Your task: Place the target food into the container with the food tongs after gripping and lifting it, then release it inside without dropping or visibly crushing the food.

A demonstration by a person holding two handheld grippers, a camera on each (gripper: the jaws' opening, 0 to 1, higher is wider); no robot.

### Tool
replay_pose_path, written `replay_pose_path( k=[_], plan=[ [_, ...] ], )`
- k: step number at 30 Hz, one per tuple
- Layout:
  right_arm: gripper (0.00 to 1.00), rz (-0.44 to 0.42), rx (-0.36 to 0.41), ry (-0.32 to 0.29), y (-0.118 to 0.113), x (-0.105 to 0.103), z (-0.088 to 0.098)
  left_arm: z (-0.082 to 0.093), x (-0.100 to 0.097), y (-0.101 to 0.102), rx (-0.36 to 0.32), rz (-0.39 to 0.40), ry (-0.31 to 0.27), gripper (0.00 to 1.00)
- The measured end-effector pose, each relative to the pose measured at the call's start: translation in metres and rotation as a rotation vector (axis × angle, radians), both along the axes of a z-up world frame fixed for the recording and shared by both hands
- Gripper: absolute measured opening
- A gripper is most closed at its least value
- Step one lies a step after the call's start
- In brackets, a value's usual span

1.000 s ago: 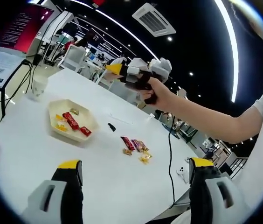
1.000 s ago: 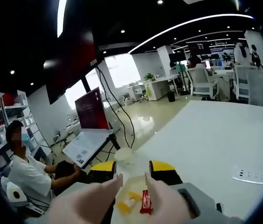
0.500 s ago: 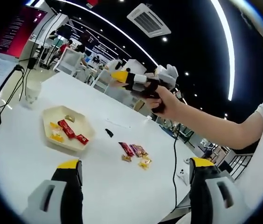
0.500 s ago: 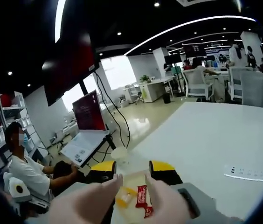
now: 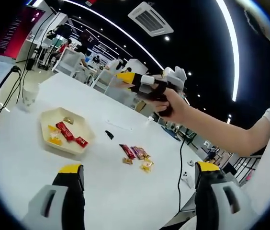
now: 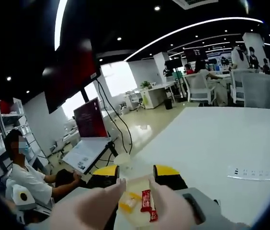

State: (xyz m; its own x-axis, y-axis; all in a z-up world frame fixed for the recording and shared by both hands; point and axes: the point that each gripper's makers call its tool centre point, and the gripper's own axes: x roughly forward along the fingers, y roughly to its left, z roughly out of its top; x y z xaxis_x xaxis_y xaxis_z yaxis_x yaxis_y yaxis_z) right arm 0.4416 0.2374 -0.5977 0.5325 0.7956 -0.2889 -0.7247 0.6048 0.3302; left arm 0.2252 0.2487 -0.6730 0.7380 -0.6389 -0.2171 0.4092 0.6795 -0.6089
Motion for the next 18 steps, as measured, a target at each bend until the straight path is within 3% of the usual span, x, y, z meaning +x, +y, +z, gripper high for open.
replay_pose_path(
  k=[7, 12, 18],
  plan=[
    [0.27, -0.029, 0.047, 0.019, -0.007, -0.005, 0.002, -0.005, 0.010, 0.006, 0.009, 0.013, 0.017, 0.97],
    [0.28, -0.049, 0.048, 0.011, -0.015, -0.006, 0.004, 0.002, 0.014, 0.003, 0.000, 0.004, -0.005, 0.97],
    [0.28, -0.066, 0.040, 0.018, -0.025, -0.012, -0.005, -0.004, 0.010, -0.002, -0.001, -0.006, 0.006, 0.97]
  ],
)
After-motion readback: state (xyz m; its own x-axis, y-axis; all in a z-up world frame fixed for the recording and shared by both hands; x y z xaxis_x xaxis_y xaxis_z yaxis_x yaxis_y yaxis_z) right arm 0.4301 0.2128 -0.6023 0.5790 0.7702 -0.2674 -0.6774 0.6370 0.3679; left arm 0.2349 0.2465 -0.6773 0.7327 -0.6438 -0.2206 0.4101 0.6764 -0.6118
